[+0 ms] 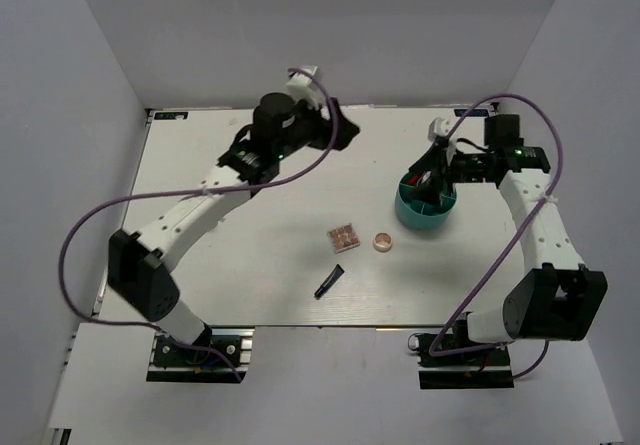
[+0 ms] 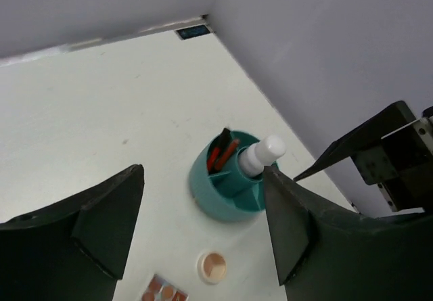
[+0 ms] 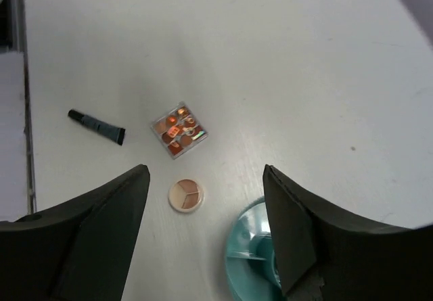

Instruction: Organize the makeup

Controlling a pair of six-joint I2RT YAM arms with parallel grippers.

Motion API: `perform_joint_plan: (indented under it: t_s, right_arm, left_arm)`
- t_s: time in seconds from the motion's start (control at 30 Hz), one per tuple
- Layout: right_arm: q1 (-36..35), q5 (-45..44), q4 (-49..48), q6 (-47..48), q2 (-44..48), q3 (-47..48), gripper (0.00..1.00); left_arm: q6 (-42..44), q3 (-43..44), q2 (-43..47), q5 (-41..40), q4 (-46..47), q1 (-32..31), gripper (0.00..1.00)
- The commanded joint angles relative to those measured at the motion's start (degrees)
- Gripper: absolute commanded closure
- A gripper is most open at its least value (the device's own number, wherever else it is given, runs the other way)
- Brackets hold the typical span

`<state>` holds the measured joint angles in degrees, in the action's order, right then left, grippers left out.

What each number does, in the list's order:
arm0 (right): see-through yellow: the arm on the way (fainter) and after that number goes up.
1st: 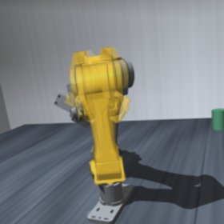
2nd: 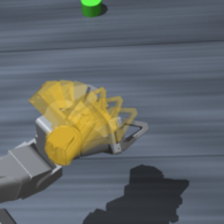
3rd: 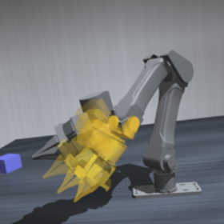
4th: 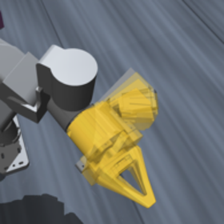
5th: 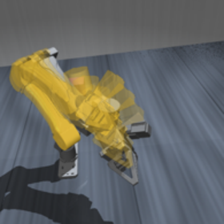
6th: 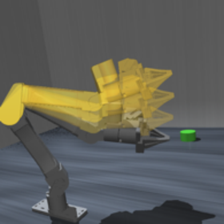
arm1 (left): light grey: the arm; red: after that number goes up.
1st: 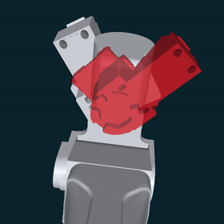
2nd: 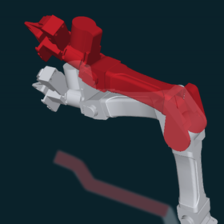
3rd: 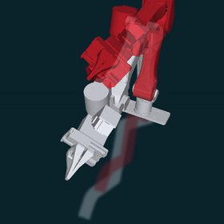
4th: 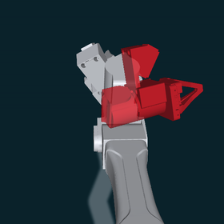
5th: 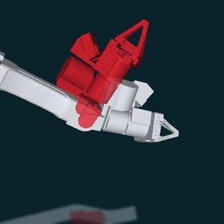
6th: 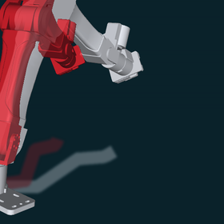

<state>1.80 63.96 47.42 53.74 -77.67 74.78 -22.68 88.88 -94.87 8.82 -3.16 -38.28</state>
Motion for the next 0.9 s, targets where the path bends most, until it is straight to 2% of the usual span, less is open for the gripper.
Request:
perform_joint_plan:
  t_s: [0.0,0.2,0.33,0.47,0.63,0.87]
  right_arm:
    - [-5.8,-4.3,16.5,15.7,-2.9,1.7,0.25]
    - [-18.0,-15.3,2.4,5.8,-1.3,-4.5,0.24]
    - [-23.5,-18.0,-0.6,3.3,-4.2,-4.0,0.31]
    - [-28.6,-19.1,-1.3,5.9,-6.3,-4.3,0.33]
    - [-34.6,-22.7,-0.7,16.8,-7.7,-10.0,0.31]
    - [-42.7,-25.9,-4.3,21.1,-11.1,-12.5,0.31]
  left_arm:
    - [-3.9,-10.5,7.4,-4.2,-20.2,1.6,0.19]
    - [-13.0,-30.0,26.4,-7.5,-21.4,2.8,0.08]
    - [-17.9,-36.6,35.2,-11.6,-21.6,2.8,0.05]
    - [-19.2,-37.7,38.5,-13.2,-25.3,2.8,0.05]
    - [-21.1,-38.1,41.1,-15.7,-31.9,2.8,0.05]
    - [-23.7,-39.7,46.6,-18.9,-36.4,2.8,0.05]
